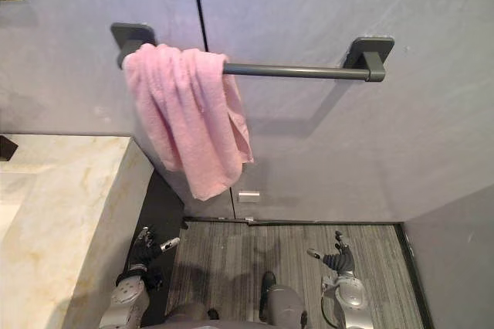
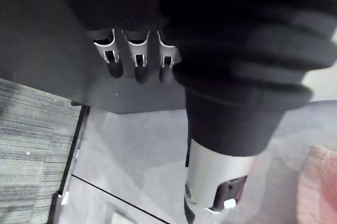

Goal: Organize washtable

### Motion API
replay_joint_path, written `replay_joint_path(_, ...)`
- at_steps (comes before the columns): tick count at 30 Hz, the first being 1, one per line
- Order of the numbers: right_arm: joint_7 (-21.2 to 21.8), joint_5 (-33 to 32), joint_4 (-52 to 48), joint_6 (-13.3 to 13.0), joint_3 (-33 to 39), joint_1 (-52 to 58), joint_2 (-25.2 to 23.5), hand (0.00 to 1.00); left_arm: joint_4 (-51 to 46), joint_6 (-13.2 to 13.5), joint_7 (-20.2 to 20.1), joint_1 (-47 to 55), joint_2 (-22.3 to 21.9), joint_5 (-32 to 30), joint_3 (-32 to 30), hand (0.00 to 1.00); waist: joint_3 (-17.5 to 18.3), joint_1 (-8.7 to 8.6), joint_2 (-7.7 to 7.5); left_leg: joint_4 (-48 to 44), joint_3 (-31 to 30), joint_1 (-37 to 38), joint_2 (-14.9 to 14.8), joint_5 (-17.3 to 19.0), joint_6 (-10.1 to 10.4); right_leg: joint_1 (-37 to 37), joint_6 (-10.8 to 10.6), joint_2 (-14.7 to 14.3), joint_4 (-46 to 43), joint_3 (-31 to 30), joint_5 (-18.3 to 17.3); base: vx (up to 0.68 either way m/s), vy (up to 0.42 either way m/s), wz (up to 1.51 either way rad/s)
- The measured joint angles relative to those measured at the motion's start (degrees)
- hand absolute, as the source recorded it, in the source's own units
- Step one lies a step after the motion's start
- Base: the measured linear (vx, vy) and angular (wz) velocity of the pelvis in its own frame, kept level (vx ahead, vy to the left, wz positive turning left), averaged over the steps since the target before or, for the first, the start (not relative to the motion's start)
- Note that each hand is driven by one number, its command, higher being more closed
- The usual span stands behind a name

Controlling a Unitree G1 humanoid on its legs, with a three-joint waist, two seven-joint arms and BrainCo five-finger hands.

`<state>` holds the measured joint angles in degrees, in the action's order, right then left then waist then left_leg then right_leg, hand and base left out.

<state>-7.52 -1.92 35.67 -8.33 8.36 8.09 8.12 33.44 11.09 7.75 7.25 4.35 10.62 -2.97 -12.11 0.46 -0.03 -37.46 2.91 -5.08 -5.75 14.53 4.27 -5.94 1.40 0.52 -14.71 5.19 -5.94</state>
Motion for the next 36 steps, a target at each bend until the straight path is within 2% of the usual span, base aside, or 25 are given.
replay_joint_path(2,-0.1,-0.2,-1.1,0.0,0.1,0.4,-0.1,0.00,-0.9,0.0,0.0,1.0,-0.6,0.0,0.0,0.00,-0.1,0.59,0.01,-2.5,1.5,-1.1,-1.9,0.7,-1.0,2.4,0.4,-0.6,0.7,-0.1,-0.2,0.21,-0.121,-0.15)
replay_joint_path(4,-0.1,-0.3,-1.2,-0.1,0.8,-0.3,0.1,0.00,-1.3,0.0,0.0,1.2,-1.0,0.0,0.1,0.00,-0.2,0.63,-0.42,3.7,1.8,-1.7,-2.3,0.8,-1.2,4.0,0.4,-0.3,1.9,-0.7,-0.2,0.17,-0.039,-0.18)
replay_joint_path(5,-0.3,-0.3,-1.2,-0.2,1.3,-1.1,0.3,0.00,-1.5,0.0,0.0,1.0,-1.0,0.0,0.1,0.00,0.2,0.60,0.49,9.7,1.1,-2.2,-2.1,0.5,-0.9,4.2,0.2,-0.2,2.3,-1.2,-0.1,0.18,0.046,-0.21)
replay_joint_path(6,-0.6,-0.2,-1.1,-0.2,1.6,-1.3,0.4,0.00,-1.5,0.0,0.0,0.6,-0.9,-0.1,0.1,0.00,0.3,0.45,0.79,17.8,-0.5,-1.8,-1.9,-1.6,0.2,4.2,-0.2,-0.5,2.9,-1.4,-0.1,0.20,0.105,-0.20)
replay_joint_path(8,-1.2,-0.2,-0.7,0.0,2.0,-1.3,0.0,0.00,-1.5,0.0,0.1,0.4,-0.5,0.0,0.1,0.00,0.5,0.51,1.64,22.1,-1.0,-0.5,-1.7,-7.7,0.6,4.9,-1.2,-0.6,3.1,-2.2,-0.6,0.20,0.163,-0.16)
replay_joint_path(9,-1.1,-0.2,-1.1,-0.1,1.9,-0.8,-0.4,0.00,-2.4,0.0,0.0,0.5,-0.3,-0.1,0.1,0.00,0.8,0.60,1.05,23.7,-1.0,0.6,-0.7,-7.9,0.5,5.7,-1.9,0.4,4.3,-2.3,-0.4,0.16,0.144,-0.05)
replay_joint_path(11,-1.1,-0.1,-1.1,-0.1,1.9,-0.2,-0.4,0.00,-2.8,0.1,0.0,0.4,0.2,-0.2,0.2,0.00,1.0,0.51,0.41,25.0,-0.6,1.3,0.4,-8.2,0.0,6.3,-2.8,1.6,5.4,-2.3,-0.5,0.11,0.122,0.05)
replay_joint_path(15,-1.1,0.4,-1.0,-0.1,1.5,0.1,-0.4,0.00,-8.0,0.0,-0.3,2.3,1.4,-0.7,1.2,0.00,1.1,0.47,0.26,27.9,0.2,3.6,2.2,-8.7,-0.7,8.2,-3.9,2.8,8.0,-2.8,0.1,0.08,0.083,-0.04)
replay_joint_path(22,-0.2,0.6,-1.2,-0.2,0.5,0.2,0.3,0.00,-20.6,0.9,-1.0,3.8,2.6,-1.2,1.2,0.00,1.6,0.24,0.54,31.9,-0.2,5.6,2.9,-10.3,-1.6,8.9,-4.0,3.4,9.0,-2.4,0.1,0.01,0.002,0.00)
replay_joint_path(29,0.5,2.6,-1.2,-0.3,-0.5,0.3,1.9,0.00,-21.0,1.7,-1.2,2.8,6.2,-2.4,3.6,0.00,2.4,-0.49,0.66,35.3,-1.0,7.7,3.4,-12.3,-1.5,9.8,-4.1,3.4,10.1,-2.1,0.6,-0.03,-0.011,0.05)
replay_joint_path(30,0.8,2.7,-1.2,-0.3,-0.6,0.2,2.2,0.00,-21.0,1.7,-1.2,2.8,6.7,-2.4,4.1,1.00,2.8,-0.74,0.87,35.6,-1.0,7.6,3.5,-12.5,-1.5,9.9,-4.2,3.4,10.9,-2.2,1.3,-0.04,-0.001,-0.02)
replay_joint_path(36,1.6,4.2,-3.0,-0.3,-2.7,-0.1,3.3,0.00,-20.9,1.9,-1.8,0.2,8.4,-4.2,7.8,1.00,3.0,-1.35,0.99,37.4,0.8,8.0,3.8,-13.7,-2.3,9.7,-4.9,3.4,13.4,-4.0,3.8,-0.06,0.018,-0.16)
